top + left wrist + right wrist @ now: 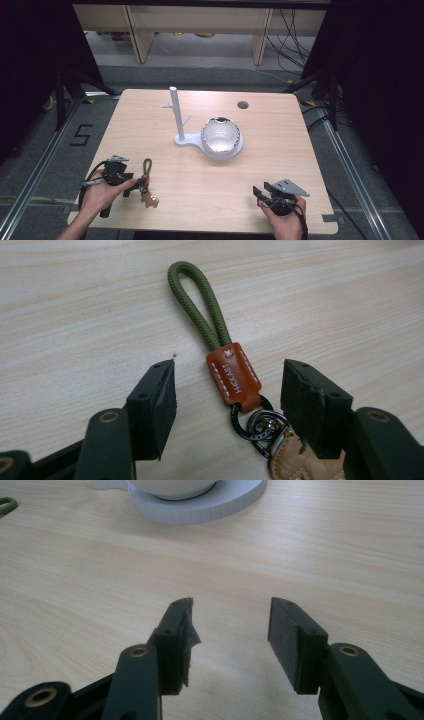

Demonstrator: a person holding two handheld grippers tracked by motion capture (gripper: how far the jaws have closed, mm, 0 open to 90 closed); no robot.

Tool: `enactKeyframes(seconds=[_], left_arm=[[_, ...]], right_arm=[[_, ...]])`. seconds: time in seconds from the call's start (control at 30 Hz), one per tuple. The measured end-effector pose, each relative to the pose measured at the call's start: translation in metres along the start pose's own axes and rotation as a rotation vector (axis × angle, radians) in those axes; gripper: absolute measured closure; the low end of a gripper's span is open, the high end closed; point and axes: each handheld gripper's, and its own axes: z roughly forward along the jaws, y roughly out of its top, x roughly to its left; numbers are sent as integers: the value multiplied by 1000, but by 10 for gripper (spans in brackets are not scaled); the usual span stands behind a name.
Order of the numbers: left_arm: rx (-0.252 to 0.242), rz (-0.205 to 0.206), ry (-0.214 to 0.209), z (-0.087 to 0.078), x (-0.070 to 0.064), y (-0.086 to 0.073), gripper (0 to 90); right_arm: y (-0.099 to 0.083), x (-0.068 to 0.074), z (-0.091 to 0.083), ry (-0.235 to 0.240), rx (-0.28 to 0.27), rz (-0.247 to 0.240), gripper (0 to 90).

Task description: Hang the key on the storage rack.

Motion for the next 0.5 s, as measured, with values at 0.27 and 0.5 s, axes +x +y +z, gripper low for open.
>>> enactKeyframes(seconds=[0.27, 0.5], left_arm=[[104, -1, 7, 0, 0, 12, 370], [176, -40, 58, 7, -6, 25, 363]], right_arm=[[1, 3, -3, 14, 4, 6, 538], [1, 3, -1, 28, -8, -1, 536]])
